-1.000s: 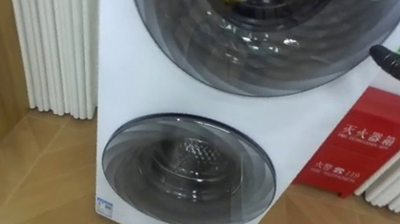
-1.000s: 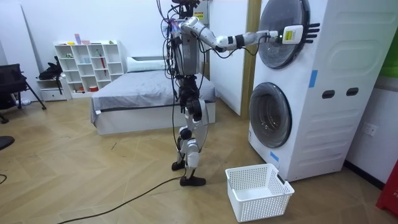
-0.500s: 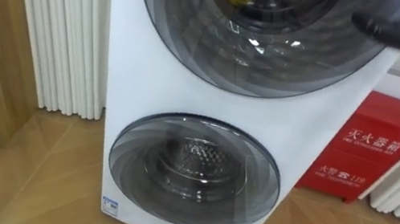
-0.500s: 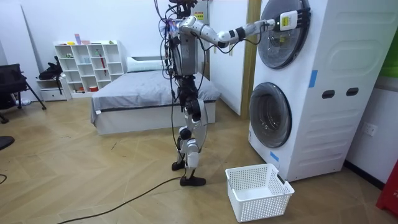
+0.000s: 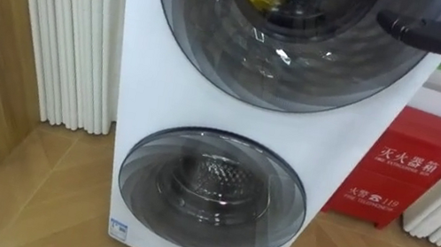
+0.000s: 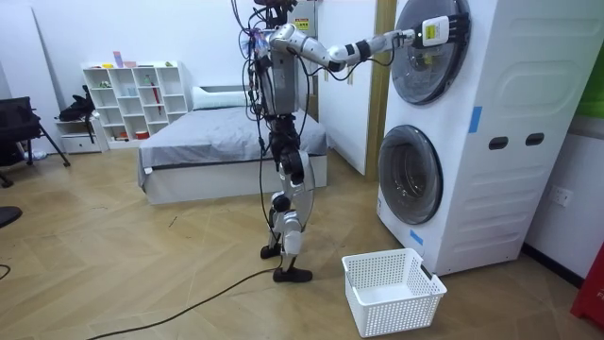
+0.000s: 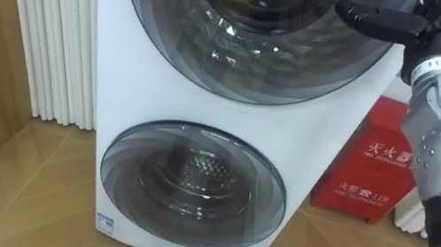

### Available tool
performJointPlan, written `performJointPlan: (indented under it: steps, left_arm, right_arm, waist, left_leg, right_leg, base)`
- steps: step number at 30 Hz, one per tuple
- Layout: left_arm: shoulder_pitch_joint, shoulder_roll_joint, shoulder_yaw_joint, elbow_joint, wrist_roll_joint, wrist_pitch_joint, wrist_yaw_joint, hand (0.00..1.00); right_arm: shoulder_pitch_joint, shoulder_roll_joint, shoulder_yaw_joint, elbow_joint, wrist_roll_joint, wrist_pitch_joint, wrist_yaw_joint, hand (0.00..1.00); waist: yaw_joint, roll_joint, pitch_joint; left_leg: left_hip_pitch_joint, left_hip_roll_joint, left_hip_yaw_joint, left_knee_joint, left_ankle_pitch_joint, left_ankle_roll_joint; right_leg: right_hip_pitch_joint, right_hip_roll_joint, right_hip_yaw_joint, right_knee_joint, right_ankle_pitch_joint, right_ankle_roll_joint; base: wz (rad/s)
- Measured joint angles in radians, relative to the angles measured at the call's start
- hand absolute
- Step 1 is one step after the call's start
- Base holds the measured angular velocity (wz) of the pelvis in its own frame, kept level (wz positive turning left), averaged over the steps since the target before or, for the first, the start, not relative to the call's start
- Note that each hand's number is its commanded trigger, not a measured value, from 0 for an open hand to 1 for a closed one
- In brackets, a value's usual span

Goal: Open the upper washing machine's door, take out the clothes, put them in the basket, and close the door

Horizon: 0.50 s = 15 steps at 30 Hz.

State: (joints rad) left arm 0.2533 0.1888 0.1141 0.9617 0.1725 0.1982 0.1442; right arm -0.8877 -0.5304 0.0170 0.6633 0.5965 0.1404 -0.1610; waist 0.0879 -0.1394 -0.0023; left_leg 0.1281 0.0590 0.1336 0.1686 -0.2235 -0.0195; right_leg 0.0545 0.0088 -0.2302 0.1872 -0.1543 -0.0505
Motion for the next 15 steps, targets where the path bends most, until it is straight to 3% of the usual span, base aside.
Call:
performJointPlan:
  steps: [6, 12, 15]
  left_arm:
    - [0.004, 0.006, 0.001, 0.0, 0.023, 0.016, -0.001, 0.0]
    - [0.014, 0.009, 0.002, 0.0, 0.039, 0.025, -0.006, 0.0]
    - [0.013, 0.021, 0.002, 0.003, 0.038, 0.026, -0.006, 0.0]
  right_arm:
    - [-0.001, -0.025, 0.001, 0.061, 0.008, -0.018, 0.033, 0.0]
    - [-0.001, -0.034, 0.012, 0.069, -0.09, -0.019, 0.045, 0.0]
    - [-0.001, -0.043, 0.031, 0.063, -0.092, -0.019, 0.045, 0.0]
  waist:
    - [0.02, 0.006, 0.0034]
    - [0.04, 0.032, -0.0022]
    - [0.04, 0.034, -0.0021]
  left_leg:
    - [-0.019, -0.001, -0.009, 0.008, 0.0, 0.0]
    - [-0.025, -0.001, -0.01, 0.012, 0.0, 0.0]
    - [-0.028, 0.0, -0.011, 0.021, 0.0, 0.0]
  right_leg:
    - [-0.004, -0.004, -0.02, -0.002, 0.001, -0.001]
    - [-0.006, -0.004, -0.022, -0.003, 0.002, -0.002]
    - [-0.006, -0.003, -0.021, -0.003, 0.002, -0.003]
  base:
    - [0.05]
    - [0.0]
    - [0.0]
